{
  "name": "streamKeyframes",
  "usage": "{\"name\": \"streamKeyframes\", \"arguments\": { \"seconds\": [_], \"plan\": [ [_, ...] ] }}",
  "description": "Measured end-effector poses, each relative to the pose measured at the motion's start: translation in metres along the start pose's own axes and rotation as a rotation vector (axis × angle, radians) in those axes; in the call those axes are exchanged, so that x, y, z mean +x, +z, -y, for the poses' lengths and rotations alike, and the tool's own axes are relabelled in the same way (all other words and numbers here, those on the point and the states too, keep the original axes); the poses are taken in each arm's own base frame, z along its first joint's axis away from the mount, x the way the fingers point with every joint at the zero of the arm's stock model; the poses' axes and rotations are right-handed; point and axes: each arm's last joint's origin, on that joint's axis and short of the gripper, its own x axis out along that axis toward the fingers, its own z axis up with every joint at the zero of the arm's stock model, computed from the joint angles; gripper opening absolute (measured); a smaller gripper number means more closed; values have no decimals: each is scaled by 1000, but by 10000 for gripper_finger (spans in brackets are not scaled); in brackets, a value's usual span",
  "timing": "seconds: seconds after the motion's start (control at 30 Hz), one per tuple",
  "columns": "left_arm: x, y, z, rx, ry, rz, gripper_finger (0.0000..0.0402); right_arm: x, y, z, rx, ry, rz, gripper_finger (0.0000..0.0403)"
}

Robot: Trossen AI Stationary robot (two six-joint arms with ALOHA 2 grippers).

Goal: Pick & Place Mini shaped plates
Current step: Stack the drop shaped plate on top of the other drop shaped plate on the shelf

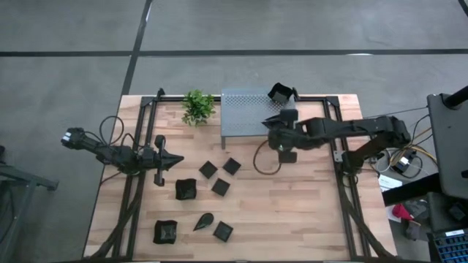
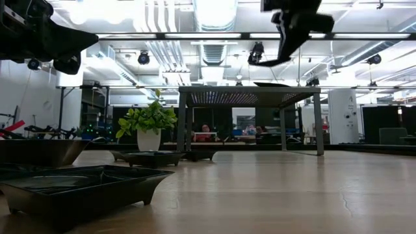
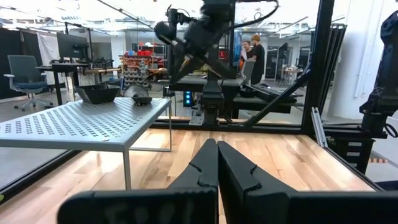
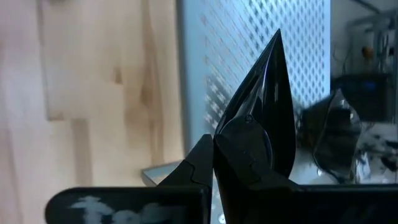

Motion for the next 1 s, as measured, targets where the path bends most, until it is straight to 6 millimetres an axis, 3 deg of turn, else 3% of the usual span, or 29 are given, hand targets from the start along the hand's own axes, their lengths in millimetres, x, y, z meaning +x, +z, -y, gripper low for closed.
{"name": "streamKeyframes", "arguments": {
  "seconds": [0.3, 0.7, 1.0],
  "plan": [
    [0, 0, 0, 2, 0, -4, 0, 21, -18, 12, -69, 13, -82, 8],
    [0, 0, 0, 3, 0, -4, 0, 12, -33, 28, -70, 58, 62, 8],
    [0, 0, 0, 2, -1, -2, 0, 26, -36, 41, -23, 63, 26, 8]
  ]
}}
